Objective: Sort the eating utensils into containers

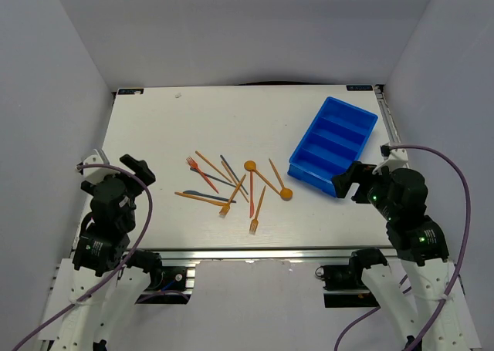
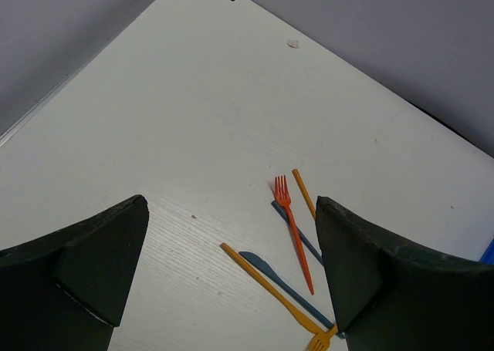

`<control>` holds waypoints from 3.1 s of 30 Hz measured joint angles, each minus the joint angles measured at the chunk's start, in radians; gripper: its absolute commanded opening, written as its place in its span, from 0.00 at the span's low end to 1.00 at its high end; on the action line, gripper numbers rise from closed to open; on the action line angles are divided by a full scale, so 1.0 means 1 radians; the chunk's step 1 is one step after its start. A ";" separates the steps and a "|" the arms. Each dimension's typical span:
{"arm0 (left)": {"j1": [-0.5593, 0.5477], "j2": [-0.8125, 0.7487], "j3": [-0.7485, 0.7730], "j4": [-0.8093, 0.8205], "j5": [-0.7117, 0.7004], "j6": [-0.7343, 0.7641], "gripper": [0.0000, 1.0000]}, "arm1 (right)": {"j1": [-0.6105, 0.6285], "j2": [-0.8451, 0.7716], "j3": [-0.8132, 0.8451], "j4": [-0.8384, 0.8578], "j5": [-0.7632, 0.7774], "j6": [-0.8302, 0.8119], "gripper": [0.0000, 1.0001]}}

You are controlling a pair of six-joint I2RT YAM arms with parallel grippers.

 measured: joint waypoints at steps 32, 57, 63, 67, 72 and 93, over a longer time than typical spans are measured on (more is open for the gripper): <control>0.000 0.045 0.000 -0.012 -0.045 -0.019 0.98 | 0.561 1.434 0.530 0.293 0.225 -0.295 0.46; 0.000 0.052 0.000 -0.011 -0.043 -0.019 0.98 | 0.554 1.454 0.529 0.303 0.143 -0.393 0.00; 0.000 0.052 -0.001 -0.011 -0.043 -0.019 0.98 | 0.514 1.207 0.529 0.307 0.156 -0.450 0.00; 0.000 0.050 -0.002 -0.011 -0.044 -0.019 0.98 | 0.416 1.033 0.472 0.348 0.185 -0.552 0.00; 0.000 0.052 -0.002 -0.011 -0.043 -0.019 0.98 | 0.235 0.908 0.272 0.434 0.173 -0.694 0.00; 0.000 0.084 -0.002 -0.011 -0.037 -0.019 0.98 | 0.120 0.891 0.029 0.578 0.029 -0.869 0.00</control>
